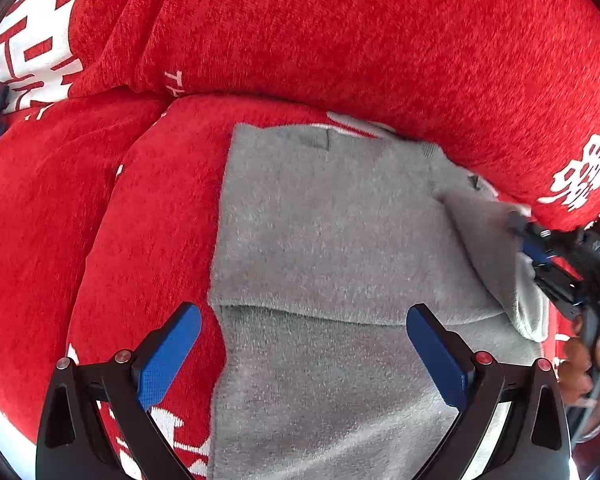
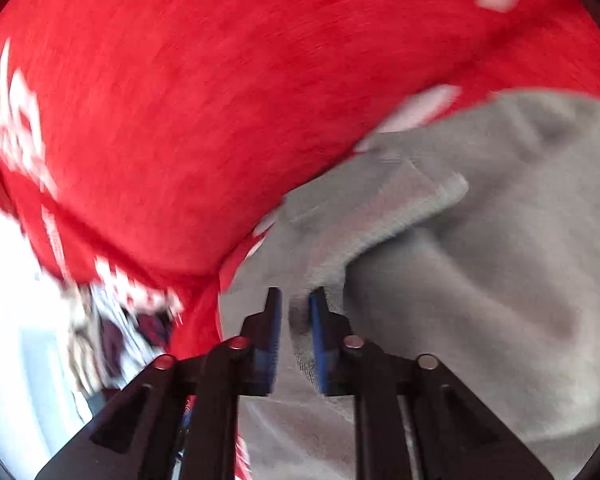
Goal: Fold small clothes
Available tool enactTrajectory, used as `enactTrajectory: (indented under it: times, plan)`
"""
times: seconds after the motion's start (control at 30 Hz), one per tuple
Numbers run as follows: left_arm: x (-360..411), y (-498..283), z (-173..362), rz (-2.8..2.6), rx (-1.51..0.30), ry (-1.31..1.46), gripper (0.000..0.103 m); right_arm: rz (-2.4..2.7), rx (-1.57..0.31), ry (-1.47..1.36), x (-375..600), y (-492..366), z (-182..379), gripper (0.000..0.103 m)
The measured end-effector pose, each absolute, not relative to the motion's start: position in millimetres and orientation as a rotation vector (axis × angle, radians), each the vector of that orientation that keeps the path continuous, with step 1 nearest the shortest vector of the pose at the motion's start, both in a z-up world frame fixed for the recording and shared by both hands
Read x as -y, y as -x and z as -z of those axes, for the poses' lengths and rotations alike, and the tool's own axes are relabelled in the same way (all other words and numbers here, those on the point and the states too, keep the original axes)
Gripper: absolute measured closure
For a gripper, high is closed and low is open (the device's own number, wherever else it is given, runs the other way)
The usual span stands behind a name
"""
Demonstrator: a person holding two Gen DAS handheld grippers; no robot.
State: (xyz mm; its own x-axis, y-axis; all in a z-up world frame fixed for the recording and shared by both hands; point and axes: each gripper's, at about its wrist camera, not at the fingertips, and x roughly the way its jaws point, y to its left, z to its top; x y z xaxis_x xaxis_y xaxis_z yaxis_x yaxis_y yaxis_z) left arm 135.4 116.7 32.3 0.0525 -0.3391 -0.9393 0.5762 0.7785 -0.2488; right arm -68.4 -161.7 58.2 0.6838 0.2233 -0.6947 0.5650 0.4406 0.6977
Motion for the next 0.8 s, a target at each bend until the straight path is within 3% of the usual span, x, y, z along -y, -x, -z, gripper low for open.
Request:
enactTrajectory:
  times: [0.33, 0.8]
  plan:
    - [-101, -134, -26, 0.820, -1.402, -0.177, 0.000, 0.081, -1.197, -0.701, 76, 16, -39, 0.088]
    - [-36, -138, 21, 0.904, -1.649, 0.059, 0.000, 0.287, -1.022, -1.124, 141, 157, -49, 0.088]
